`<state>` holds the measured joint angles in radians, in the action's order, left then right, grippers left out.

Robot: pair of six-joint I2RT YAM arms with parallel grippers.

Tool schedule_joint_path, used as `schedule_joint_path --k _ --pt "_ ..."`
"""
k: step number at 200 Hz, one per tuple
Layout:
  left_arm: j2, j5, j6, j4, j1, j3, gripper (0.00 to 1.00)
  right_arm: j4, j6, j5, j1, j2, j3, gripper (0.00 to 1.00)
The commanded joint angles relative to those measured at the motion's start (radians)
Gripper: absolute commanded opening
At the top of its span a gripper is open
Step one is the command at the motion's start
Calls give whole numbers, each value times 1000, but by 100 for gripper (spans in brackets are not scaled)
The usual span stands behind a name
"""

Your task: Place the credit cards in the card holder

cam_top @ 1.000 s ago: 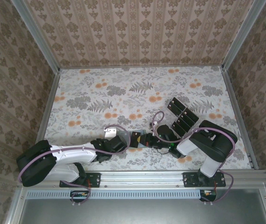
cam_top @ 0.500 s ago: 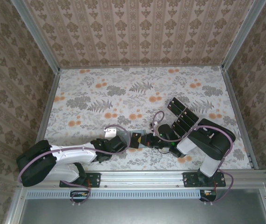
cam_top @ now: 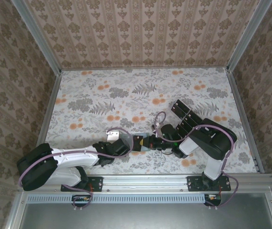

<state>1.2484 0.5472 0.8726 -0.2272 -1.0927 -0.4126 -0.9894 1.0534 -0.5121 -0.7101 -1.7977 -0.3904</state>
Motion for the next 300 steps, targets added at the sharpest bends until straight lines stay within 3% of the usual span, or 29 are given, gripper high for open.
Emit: schedule_joint_path --k 1,300 --pt "9 1 11 -54 -9 24 100 44 -35 -56 3 -28 -15 0" --pt "12 0 9 -54 -9 22 100 257 -152 -292 90 -118 -135 0"
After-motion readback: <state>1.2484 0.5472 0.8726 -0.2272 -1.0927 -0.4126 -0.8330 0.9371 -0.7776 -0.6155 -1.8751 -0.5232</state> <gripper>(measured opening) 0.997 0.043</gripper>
